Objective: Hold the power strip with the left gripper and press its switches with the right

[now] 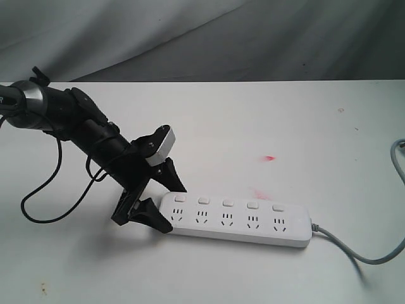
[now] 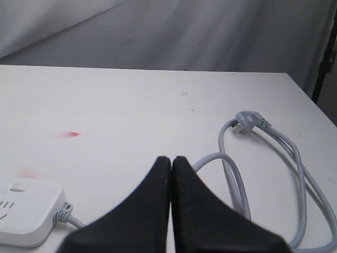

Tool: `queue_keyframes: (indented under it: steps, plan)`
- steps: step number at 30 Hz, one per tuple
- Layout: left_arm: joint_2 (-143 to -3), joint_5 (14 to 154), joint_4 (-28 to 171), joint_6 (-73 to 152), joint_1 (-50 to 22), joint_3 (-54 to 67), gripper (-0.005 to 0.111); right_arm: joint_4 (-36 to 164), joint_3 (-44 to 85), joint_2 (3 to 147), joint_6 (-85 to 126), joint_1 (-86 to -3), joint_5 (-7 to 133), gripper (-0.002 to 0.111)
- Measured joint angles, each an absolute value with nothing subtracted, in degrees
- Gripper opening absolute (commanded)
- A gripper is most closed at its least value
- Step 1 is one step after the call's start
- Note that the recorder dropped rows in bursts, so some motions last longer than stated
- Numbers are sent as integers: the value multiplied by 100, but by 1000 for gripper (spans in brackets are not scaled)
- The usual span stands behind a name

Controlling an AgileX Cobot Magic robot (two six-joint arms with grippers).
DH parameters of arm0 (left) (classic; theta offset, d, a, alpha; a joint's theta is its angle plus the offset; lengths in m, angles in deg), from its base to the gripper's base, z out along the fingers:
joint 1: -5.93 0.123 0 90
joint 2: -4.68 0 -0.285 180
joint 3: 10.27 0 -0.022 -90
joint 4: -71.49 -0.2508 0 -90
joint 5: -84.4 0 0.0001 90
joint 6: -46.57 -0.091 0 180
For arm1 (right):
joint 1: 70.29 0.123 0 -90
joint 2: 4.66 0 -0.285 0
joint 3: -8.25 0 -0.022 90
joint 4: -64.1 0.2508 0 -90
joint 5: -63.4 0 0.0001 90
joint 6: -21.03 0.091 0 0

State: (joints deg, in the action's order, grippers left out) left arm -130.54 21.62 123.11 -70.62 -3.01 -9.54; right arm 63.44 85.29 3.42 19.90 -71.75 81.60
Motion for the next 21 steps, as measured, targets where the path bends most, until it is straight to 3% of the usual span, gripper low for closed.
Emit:
queue_keyframes:
  steps: [15, 21]
  plan:
    - [-13054, 2162, 12311, -7062, -301, -954, 0, 6045, 8529, 342, 1980, -7175, 8089, 0]
    - [-13054, 2162, 12311, -7062, -301, -954, 0, 5163, 8529, 342, 1980, -7175, 7185, 0]
